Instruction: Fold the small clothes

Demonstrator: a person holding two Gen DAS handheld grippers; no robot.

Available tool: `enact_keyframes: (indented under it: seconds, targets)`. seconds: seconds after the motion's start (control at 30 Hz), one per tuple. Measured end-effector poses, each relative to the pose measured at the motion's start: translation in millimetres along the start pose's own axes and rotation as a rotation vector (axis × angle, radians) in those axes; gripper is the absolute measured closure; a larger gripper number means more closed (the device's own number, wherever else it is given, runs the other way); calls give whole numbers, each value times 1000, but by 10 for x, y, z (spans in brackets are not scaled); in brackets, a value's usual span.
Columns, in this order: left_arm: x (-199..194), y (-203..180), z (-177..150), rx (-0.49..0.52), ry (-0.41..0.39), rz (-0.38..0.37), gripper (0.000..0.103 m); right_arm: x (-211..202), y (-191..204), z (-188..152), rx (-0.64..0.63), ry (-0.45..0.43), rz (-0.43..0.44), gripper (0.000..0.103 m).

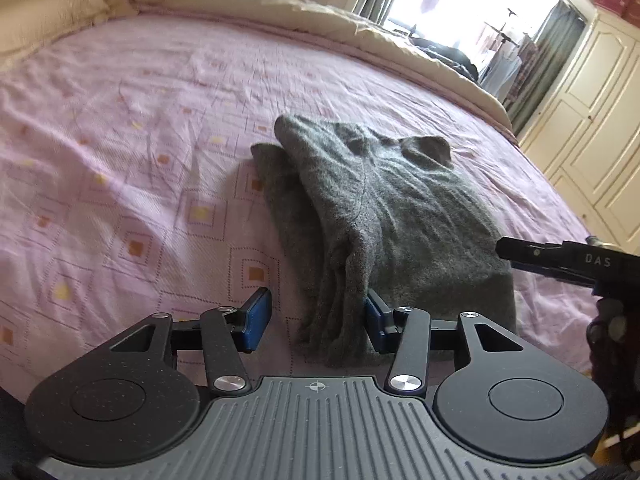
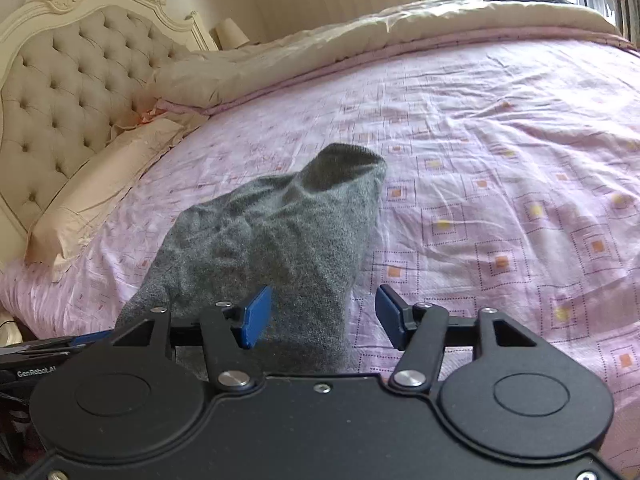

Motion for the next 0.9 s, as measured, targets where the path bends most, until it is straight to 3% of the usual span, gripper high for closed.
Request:
enact_keyframes:
  seconds: [0.13, 0.27, 0.5, 0.67, 0.7, 0.73, 0.77, 0.8, 0.9]
  targets:
    - [-400, -161, 107, 105, -128, 56, 55, -95, 72, 24, -43, -57, -14, 38]
    - [-459, -455, 383, 189, -213, 30, 39, -62, 114, 21, -43, -62, -7, 38]
    - [115, -731, 733, 196, -226, -47, 40, -56, 131, 36, -80, -83, -15, 37]
    - [540, -640, 639, 199, -166, -21, 41, -59, 158, 77, -143, -101, -18, 37]
    - [616, -560, 587, 190, -138, 12, 43, -47, 184, 94, -164, -105, -11, 41]
    - [693, -432, 510, 173, -95, 67, 50, -25, 217, 108, -189, -105, -1, 53]
    - [727, -313, 444, 146, -72, 96, 49, 13, 258, 124, -217, -102, 4, 61]
    - [712, -223, 404, 108, -83, 87, 49, 61, 297, 139, -243, -97, 7, 71]
    - [622, -137, 359, 66, -101, 63, 48, 254, 450, 199, -286, -88, 49, 71]
Point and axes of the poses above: each gripper's, at about its wrist camera, not at the fingertips, and x roughly the way its jaws point, y to its left, z to its top, the point moved 10 cm from there along x, roughly the way its jaws point
